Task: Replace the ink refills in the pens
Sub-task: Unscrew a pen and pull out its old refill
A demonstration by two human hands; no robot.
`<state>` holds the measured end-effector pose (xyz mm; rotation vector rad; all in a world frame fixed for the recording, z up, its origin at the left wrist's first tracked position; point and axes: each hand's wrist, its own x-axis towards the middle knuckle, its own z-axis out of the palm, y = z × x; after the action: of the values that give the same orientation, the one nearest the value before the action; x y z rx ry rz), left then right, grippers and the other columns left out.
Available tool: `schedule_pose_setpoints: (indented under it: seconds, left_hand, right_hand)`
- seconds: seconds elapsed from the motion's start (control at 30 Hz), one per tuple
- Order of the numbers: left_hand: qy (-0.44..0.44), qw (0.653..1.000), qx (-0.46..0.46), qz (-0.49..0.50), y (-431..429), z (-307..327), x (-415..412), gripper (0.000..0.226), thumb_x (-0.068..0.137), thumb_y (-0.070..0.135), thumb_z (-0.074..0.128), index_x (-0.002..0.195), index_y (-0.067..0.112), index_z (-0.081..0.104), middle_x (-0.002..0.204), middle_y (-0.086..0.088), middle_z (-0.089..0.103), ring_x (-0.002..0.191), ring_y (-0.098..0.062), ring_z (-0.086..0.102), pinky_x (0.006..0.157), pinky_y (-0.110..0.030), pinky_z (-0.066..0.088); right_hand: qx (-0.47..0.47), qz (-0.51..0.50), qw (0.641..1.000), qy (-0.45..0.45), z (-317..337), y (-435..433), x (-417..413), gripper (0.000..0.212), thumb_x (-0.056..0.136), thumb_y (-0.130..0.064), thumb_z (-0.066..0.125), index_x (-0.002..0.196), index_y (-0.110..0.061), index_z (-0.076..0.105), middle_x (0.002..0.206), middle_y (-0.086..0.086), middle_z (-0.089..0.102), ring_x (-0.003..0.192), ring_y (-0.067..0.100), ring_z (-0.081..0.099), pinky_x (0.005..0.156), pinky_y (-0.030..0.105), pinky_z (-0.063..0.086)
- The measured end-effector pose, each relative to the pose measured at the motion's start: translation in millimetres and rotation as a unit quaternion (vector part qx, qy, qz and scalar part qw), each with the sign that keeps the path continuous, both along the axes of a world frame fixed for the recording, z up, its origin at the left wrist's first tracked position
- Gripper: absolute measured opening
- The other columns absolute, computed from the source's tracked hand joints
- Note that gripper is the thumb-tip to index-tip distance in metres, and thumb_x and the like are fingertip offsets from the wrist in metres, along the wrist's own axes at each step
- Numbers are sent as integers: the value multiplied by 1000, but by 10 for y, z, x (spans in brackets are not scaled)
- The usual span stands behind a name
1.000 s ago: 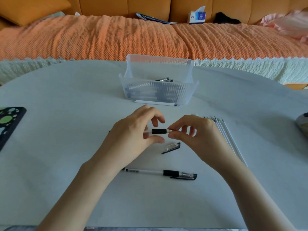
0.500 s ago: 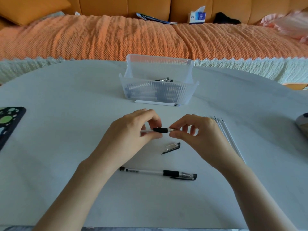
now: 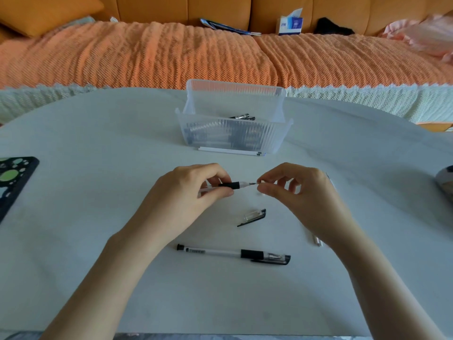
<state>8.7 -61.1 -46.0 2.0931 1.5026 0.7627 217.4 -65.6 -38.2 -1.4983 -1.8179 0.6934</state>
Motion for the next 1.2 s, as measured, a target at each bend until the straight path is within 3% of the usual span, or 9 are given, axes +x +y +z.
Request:
schedule_pose_setpoints:
  seconds: [0.17, 0.27, 0.4, 0.5, 0.67, 0.73, 0.87, 1.0, 1.2]
  left_hand:
    - [-30, 999, 9, 28, 18, -11, -42, 10, 80, 40, 64, 85, 31, 62, 79, 16, 65, 71, -4, 60, 70, -35, 50]
    - [-32, 999, 7, 29, 14, -17, -14, 10, 81, 40, 63, 86, 32, 61, 79, 15, 65, 71, -5, 60, 70, -38, 50]
    - [-24, 999, 4, 22, 13, -27, -1, 12, 81, 42, 62, 86, 31, 61, 79, 14, 64, 71, -7, 60, 70, -38, 50]
    - [-18, 1000, 1, 19, 14, -33, -6, 15, 80, 44, 60, 86, 31, 61, 79, 14, 65, 70, -6, 60, 69, -37, 50]
    - [-29, 999, -4, 18, 8, -29, 17, 12, 80, 43, 61, 85, 32, 60, 78, 15, 64, 69, -6, 59, 69, -38, 50]
    - [-40, 999, -3, 14, 0, -26, 38, 12, 80, 43, 61, 85, 32, 60, 78, 14, 64, 69, -7, 60, 69, -38, 51]
    - [-46, 999, -4, 2, -22, -27, 95, 11, 81, 41, 62, 86, 31, 60, 78, 14, 64, 67, -7, 60, 68, -38, 50]
    - [-53, 999, -5, -10, -39, -5, 124, 10, 82, 39, 62, 86, 30, 59, 76, 15, 65, 63, -8, 60, 66, -36, 50]
    - [-17, 1000, -13, -5, -29, 7, 82, 9, 83, 37, 63, 86, 30, 58, 74, 17, 65, 65, -6, 59, 67, -33, 50]
  right_hand:
    - [18, 15, 995, -97, -115, 24, -13, 6, 83, -34, 66, 79, -30, 69, 71, -19, 60, 72, 1, 47, 61, 13, 34]
    - [38, 50, 986, -158, -192, 9, -96, 7, 83, -35, 66, 83, -29, 70, 77, -16, 59, 76, -3, 43, 63, 15, 35]
    - [34, 66, 983, -167, -211, 4, -139, 10, 83, -34, 65, 88, -27, 71, 81, -15, 58, 79, -4, 41, 68, 24, 42]
    - [23, 68, 985, -158, -208, 19, -131, 11, 82, -35, 66, 88, -27, 71, 81, -15, 58, 80, -3, 41, 69, 17, 39]
    - [-17, 0, 1000, 8, -146, 17, -143, 6, 81, -31, 69, 84, -28, 72, 77, -18, 64, 72, 2, 45, 64, 7, 35]
    - [-50, -31, 993, 106, -125, 17, -163, 5, 81, -28, 70, 83, -26, 73, 77, -21, 67, 65, 2, 48, 60, 7, 37]
    - [-127, -44, 960, 247, -85, -5, -187, 9, 81, -24, 69, 86, -18, 74, 76, -11, 70, 65, -2, 55, 58, 7, 40]
    - [-149, -44, 943, 294, -65, 3, -181, 11, 80, -23, 67, 85, -15, 74, 77, -6, 68, 66, 5, 51, 60, 20, 37]
    - [-109, -106, 904, 399, 55, 55, -25, 12, 88, -14, 58, 80, -12, 66, 78, 2, 72, 69, 13, 64, 52, 18, 38]
